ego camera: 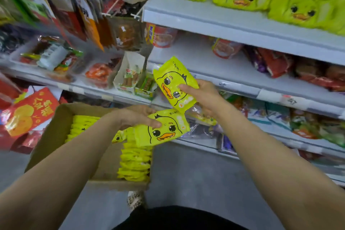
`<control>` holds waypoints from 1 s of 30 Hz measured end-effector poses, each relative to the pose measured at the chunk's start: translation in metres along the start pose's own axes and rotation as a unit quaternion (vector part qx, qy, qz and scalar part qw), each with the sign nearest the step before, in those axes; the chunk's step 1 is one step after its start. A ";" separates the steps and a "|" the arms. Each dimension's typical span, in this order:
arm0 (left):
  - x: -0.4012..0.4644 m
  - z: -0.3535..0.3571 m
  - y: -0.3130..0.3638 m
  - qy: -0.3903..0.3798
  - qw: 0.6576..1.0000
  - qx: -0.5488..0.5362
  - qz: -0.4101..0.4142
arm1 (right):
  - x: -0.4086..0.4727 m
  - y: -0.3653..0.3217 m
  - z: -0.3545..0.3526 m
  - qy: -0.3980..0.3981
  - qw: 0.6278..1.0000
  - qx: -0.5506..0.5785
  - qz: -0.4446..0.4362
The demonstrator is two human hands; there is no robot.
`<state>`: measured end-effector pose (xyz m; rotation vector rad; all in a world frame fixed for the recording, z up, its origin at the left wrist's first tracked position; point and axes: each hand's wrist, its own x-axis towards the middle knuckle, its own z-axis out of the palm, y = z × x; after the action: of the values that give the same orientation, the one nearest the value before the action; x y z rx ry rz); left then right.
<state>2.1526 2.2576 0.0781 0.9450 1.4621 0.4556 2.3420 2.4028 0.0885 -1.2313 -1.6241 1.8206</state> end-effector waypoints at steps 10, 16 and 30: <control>0.040 0.151 0.175 0.074 0.969 0.206 0.115 | -0.131 -0.038 -0.218 0.121 0.981 0.043 -0.145; 0.060 0.206 0.268 0.092 0.948 0.262 0.158 | -0.181 -0.064 -0.316 0.169 0.965 0.061 -0.191; 0.176 0.257 0.483 0.086 0.899 0.346 0.255 | -0.164 -0.123 -0.503 0.288 0.913 0.113 -0.267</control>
<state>2.5512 2.6084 0.2984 1.9279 1.5540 0.4014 2.8065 2.5967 0.2926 -0.9649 -1.2098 1.1227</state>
